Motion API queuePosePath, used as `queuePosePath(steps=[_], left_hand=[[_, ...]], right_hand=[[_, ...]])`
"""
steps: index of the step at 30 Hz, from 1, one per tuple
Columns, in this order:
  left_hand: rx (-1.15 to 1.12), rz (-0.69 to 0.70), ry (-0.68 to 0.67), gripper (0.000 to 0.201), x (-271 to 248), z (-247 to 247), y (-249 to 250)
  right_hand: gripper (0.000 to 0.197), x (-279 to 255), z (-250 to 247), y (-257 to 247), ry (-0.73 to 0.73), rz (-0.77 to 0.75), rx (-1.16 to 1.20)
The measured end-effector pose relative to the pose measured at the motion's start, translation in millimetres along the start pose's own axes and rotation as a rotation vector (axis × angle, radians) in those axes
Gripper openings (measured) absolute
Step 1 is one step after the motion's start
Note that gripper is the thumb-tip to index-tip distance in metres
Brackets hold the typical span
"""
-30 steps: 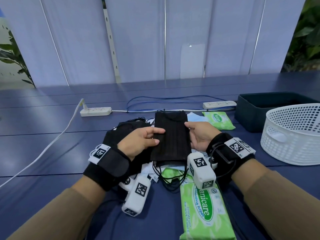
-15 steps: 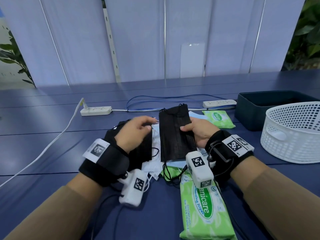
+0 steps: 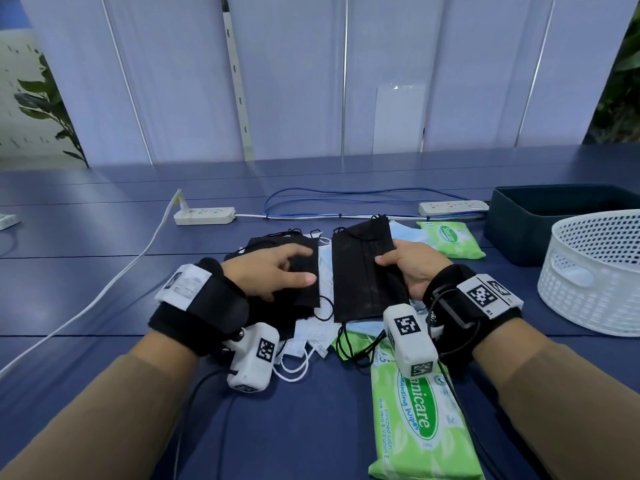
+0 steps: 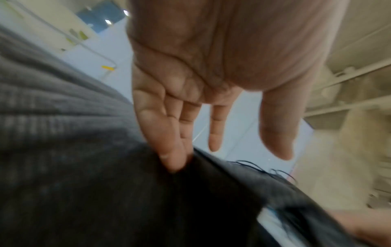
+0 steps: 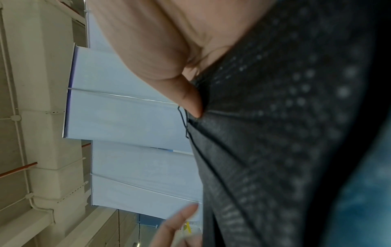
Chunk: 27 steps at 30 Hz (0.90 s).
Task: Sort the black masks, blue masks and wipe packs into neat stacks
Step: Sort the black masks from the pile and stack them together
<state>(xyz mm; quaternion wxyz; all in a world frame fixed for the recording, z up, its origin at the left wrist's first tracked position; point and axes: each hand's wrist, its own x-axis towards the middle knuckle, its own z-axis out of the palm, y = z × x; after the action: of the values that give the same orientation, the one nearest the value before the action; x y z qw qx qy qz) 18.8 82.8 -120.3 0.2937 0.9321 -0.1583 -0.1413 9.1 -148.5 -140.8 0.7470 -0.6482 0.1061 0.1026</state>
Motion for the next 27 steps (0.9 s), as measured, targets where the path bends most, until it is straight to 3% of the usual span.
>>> queuePosePath(steps=[2, 4, 10, 17, 21, 27], left_hand=[[0.205, 0.079, -0.059, 0.052, -1, 3, 9], [0.318, 0.050, -0.106, 0.052, 2, 9, 16], [0.626, -0.049, 0.034, 0.074, 23, 24, 41], [0.733, -0.149, -0.171, 0.048, 30, 20, 61], [0.764, -0.141, -0.132, 0.032, 34, 31, 62], [0.928, -0.135, -0.104, 0.042, 46, 32, 72]], right_hand=[[0.030, 0, 0, 0, -0.001, 0.001, -0.006], [0.030, 0, 1, 0, 0.005, -0.001, -0.001], [0.029, 2, 1, 1, 0.032, -0.007, 0.002], [0.033, 0, 3, 2, 0.089, -0.029, 0.010], [0.039, -1, 5, 1, 0.125, -0.046, 0.001], [0.024, 8, 0, 4, 0.111, -0.036, -0.068]])
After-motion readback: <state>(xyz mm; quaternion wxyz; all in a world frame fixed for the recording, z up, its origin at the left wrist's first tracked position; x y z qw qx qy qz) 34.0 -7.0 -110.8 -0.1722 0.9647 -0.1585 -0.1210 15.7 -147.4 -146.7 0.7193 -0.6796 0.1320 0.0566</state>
